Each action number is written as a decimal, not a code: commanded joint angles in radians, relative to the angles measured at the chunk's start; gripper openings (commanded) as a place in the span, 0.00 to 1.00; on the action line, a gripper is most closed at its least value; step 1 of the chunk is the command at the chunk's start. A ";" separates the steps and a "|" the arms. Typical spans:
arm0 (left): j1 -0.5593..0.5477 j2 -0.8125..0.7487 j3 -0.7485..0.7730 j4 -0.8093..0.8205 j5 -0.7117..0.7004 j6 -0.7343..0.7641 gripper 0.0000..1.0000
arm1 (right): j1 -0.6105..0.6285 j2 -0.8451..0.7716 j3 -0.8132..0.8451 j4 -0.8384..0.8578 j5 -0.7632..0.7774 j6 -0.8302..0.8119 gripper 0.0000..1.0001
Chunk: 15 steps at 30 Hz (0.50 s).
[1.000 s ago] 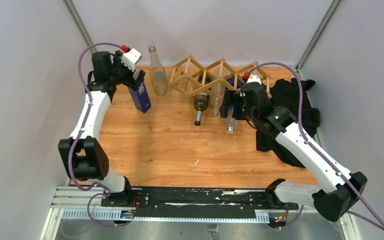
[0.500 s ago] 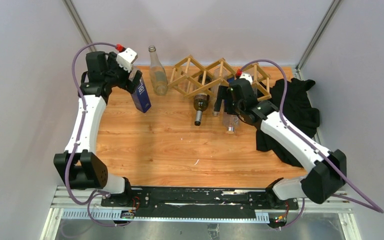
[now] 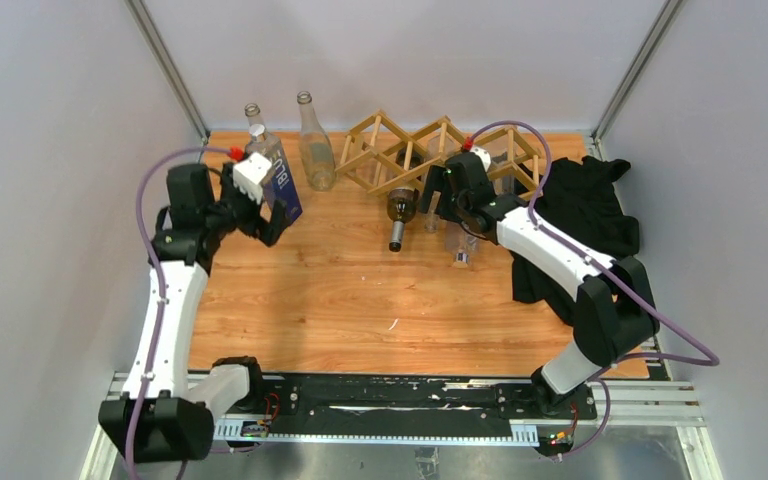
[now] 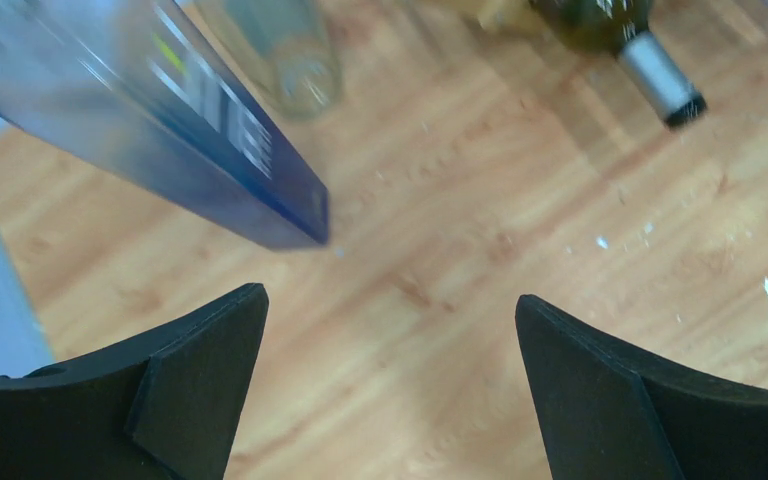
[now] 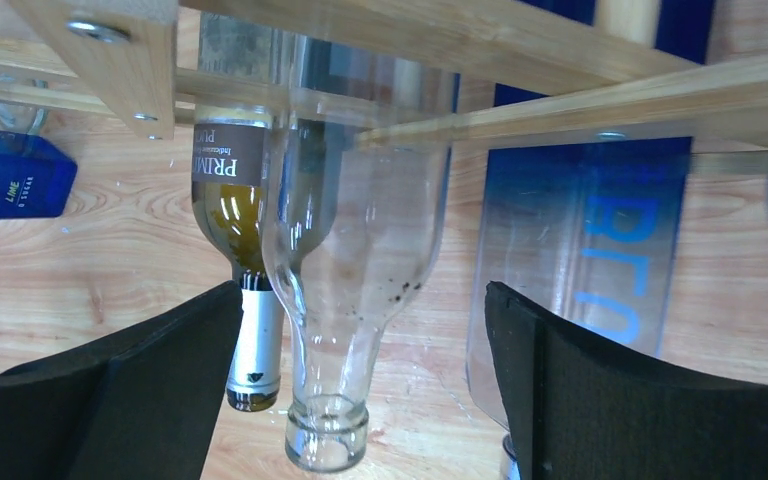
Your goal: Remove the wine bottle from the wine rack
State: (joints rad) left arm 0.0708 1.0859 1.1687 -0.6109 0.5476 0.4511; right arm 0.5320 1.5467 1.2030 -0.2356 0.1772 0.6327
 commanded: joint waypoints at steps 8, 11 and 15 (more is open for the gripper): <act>0.007 -0.169 -0.621 0.706 -0.182 -0.296 1.00 | -0.011 0.046 -0.013 0.096 -0.078 0.082 0.80; 0.007 -0.120 -0.767 1.003 -0.214 -0.346 1.00 | -0.010 0.033 -0.033 0.113 -0.081 0.090 0.74; 0.007 0.047 -0.930 1.455 -0.238 -0.390 1.00 | -0.012 0.033 -0.059 0.156 -0.084 0.104 0.68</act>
State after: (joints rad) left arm 0.0711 1.0115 0.3470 0.2855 0.3733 0.1459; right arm 0.5301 1.5932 1.1759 -0.1371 0.1093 0.7055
